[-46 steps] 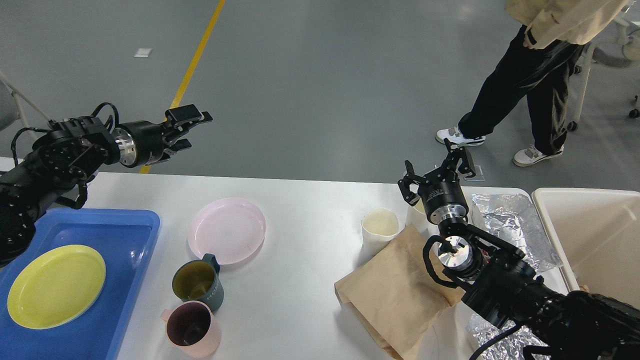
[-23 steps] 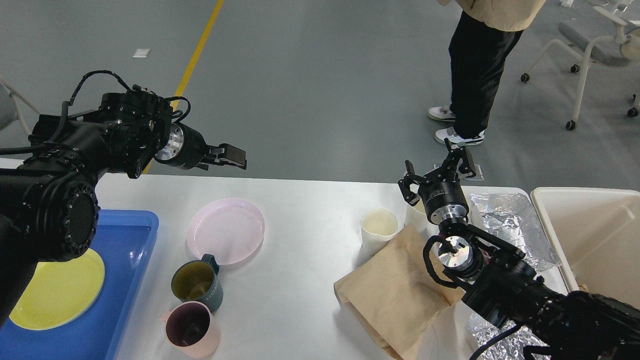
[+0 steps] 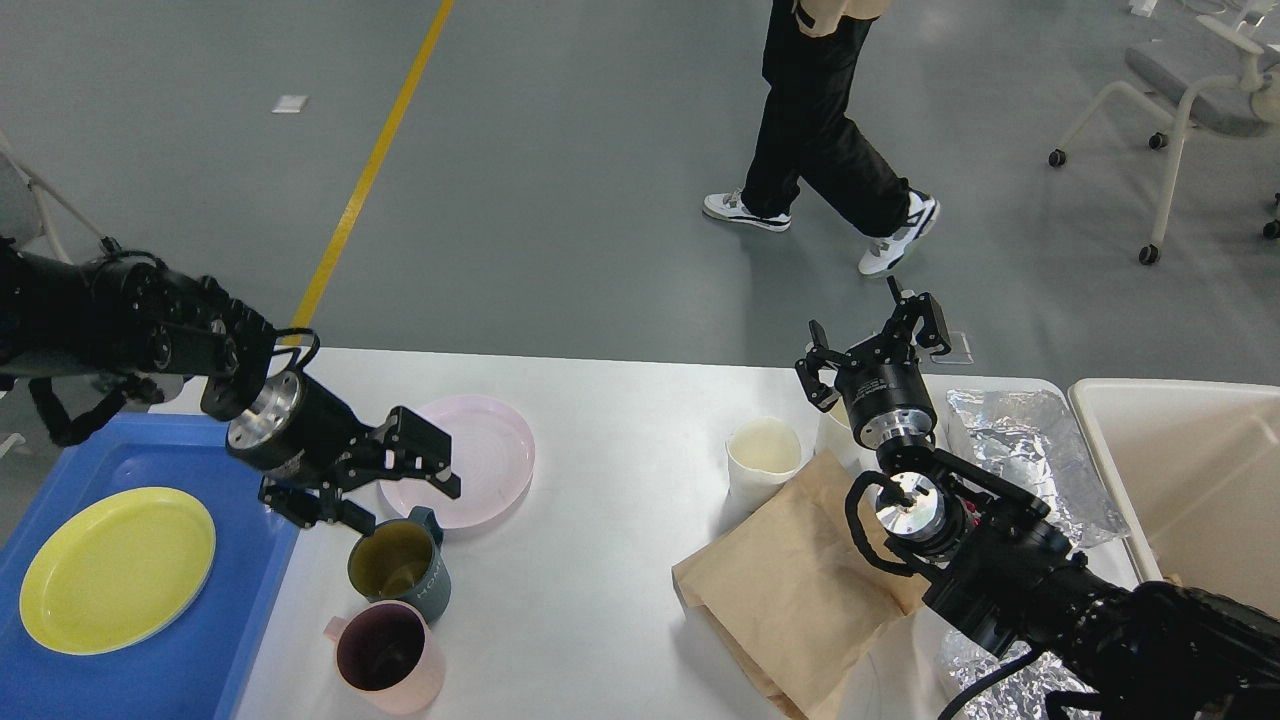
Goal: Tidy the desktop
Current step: 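Raise the left gripper and swing it toward the dark teal mug, then lower the left gripper onto the teal mug and close on it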
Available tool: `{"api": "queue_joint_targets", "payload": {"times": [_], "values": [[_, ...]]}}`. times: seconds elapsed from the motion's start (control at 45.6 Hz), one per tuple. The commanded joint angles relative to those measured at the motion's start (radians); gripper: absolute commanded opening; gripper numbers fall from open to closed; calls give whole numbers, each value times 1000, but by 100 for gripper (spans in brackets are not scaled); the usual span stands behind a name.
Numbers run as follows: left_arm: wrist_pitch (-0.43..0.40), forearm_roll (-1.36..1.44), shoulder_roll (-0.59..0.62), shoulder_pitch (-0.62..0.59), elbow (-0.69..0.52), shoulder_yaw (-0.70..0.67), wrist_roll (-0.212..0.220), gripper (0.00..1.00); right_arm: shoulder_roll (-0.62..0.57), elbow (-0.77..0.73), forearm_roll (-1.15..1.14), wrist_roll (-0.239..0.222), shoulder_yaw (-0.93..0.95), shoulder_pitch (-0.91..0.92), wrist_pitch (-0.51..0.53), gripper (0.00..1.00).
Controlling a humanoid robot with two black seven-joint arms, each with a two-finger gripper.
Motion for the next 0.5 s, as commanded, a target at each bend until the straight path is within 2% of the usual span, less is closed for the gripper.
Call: {"api": "queue_joint_targets", "payload": {"times": [0.0, 0.483], "values": [[7, 3, 6, 1, -92, -4, 0, 100, 0, 1, -1, 0, 0, 1, 0, 100], [17, 1, 2, -17, -58, -3, -1, 100, -2, 1, -1, 0, 0, 0, 0, 100]]}}
